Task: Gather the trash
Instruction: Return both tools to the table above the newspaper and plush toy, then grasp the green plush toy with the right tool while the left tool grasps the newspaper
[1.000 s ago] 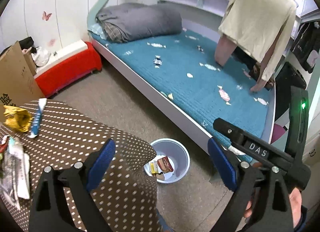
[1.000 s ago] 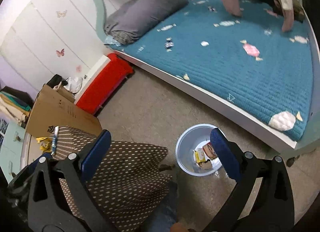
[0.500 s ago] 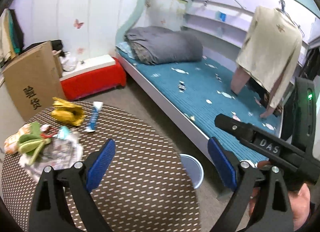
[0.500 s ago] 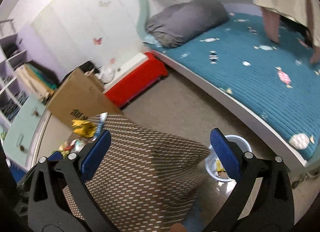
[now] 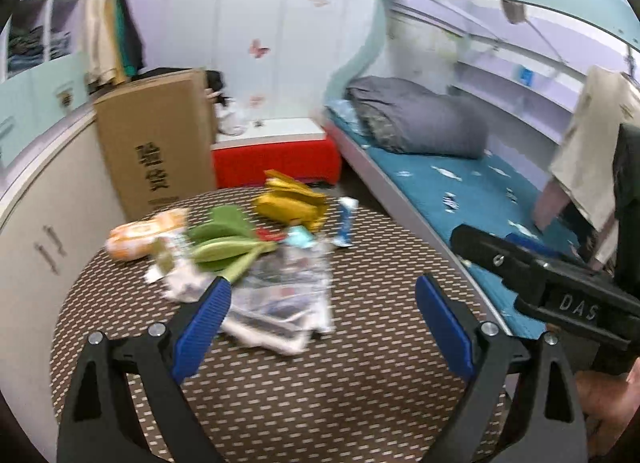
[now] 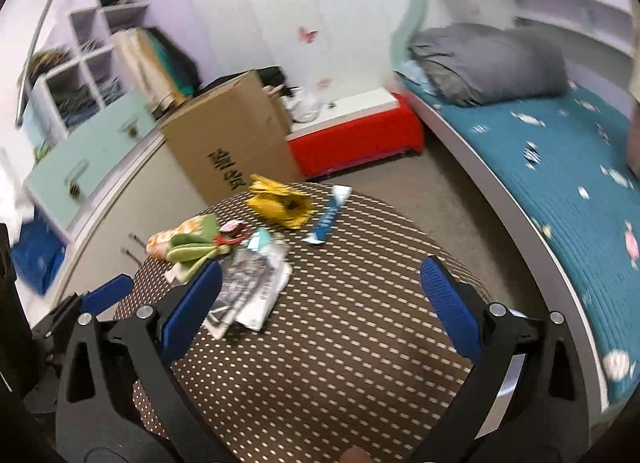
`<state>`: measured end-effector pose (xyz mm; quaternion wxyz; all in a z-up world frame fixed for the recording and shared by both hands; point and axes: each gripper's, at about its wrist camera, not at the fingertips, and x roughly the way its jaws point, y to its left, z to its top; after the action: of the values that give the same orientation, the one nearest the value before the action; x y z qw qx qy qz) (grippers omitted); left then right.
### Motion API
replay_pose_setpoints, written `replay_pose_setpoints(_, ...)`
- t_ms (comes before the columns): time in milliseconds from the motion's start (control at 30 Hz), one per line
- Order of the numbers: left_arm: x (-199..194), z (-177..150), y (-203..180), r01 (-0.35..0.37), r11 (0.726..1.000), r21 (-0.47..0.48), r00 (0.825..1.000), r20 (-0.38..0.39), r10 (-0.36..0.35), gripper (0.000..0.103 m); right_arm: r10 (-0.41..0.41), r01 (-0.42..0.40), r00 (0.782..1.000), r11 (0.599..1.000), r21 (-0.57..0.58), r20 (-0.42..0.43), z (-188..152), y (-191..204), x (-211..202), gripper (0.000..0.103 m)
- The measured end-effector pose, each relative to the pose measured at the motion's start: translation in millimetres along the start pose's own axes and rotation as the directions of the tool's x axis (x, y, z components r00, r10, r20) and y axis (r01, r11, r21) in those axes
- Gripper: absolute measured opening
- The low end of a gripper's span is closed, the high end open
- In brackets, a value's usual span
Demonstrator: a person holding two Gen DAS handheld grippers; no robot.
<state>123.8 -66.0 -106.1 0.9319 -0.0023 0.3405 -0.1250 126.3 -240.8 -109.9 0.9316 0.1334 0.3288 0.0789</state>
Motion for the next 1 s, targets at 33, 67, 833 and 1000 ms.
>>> replay_pose_setpoints(33,-1,-2,9,-0.013,1.000,-0.016,1.000,0.000,0.013,0.091,0.011,-0.011,1.000,1.000,-0.012,-0.011,1,8,8,0.097)
replay_pose_setpoints(67,-3,-4,18,-0.023,0.999,-0.031,1.000,0.001,0.023,0.091,0.019,-0.020,1.000,1.000,-0.019,-0.019,0,13,12,0.097)
replay_pose_setpoints(833,8,-44,138,-0.185,0.963,-0.196,0.982,-0.075,0.173,0.091,0.113,-0.212,0.955,0.905,-0.369,-0.272,-3,133,165,0.036)
replay_pose_setpoints(1000,17,-44,130,-0.168,0.969,-0.183,0.984,-0.082,0.155,0.091,0.172,-0.234,0.957,0.933,-0.273,-0.234,2,101,136,0.011)
